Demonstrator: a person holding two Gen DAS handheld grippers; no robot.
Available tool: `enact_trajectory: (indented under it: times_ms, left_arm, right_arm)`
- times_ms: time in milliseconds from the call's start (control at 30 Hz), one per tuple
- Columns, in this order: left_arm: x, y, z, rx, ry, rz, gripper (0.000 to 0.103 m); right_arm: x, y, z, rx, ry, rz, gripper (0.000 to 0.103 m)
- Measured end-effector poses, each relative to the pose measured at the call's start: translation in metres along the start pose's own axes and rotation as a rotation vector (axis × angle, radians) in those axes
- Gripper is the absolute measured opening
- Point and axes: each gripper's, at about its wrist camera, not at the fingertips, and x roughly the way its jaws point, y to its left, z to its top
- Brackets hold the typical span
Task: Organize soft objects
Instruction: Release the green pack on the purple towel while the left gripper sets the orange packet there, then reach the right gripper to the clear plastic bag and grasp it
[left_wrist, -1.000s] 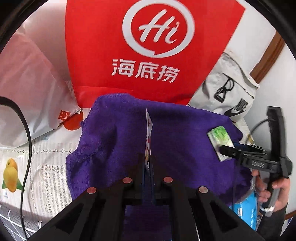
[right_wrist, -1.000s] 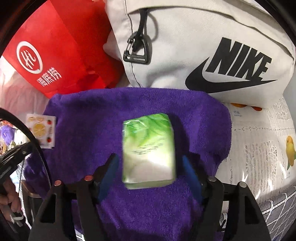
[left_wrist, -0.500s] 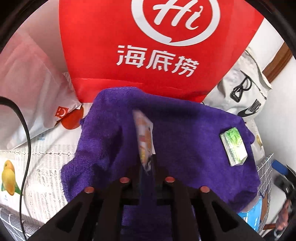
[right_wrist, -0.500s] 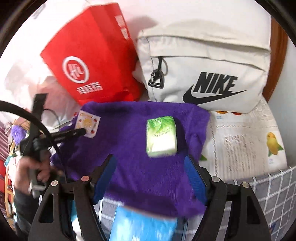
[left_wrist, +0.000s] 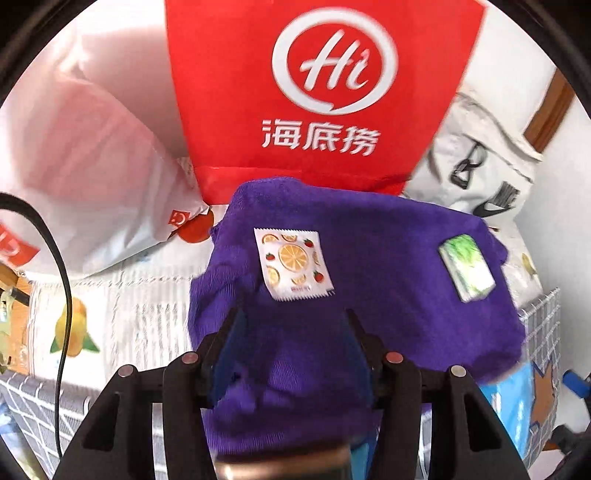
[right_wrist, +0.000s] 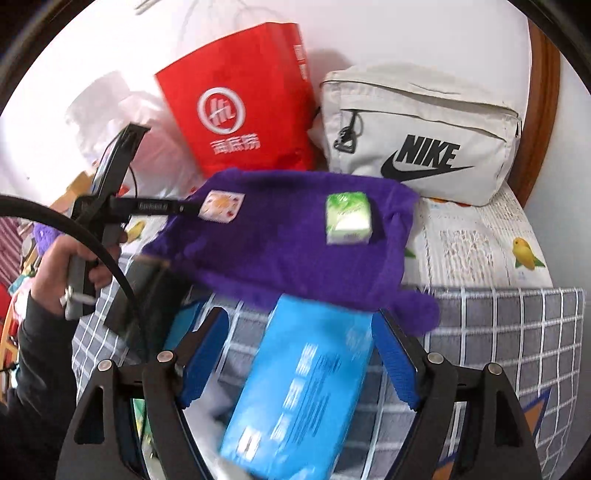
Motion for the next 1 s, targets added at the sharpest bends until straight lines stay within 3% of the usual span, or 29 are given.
enact_trajectory:
  times_ms: [300,500,600,700,833,1000]
  left_arm:
    - [-0.054,-0.003,-0.053,0.021,-0.052,-0.050,0.052]
    - [-0.084,-0.006,-0.093,0.043,-0.084,-0.070,0.057]
    - [-0.099,-0.004,-0.115,0.040,-0.103,-0.082,0.058]
    - [-0.110,0.000,-0.135,0.036,-0.108,-0.092,0.058]
    - [-0.118,0.009,-0.158,0.025,-0.109,-0.091,0.060]
    - [-0.117,0.019,-0.180,-0.020,-0.095,-0.118,0.061]
  right_arm:
    - [-0.019,0.040,-0.076,0.011,0.016,0.061,0.079]
    - [-0.015,0.087,-0.108,-0.113,-0.036,0.064,0.079]
    - [0.001,0.103,-0.112,-0.170,-0.062,0.039,0.079]
    - [0.021,0.116,-0.116,-0.210,-0.030,-0.020,0.079]
    - [0.025,0.139,-0.135,-0.294,-0.026,-0.018,0.082]
    - [0.039,0.162,-0.148,-0.385,-0.025,-0.094,0.081]
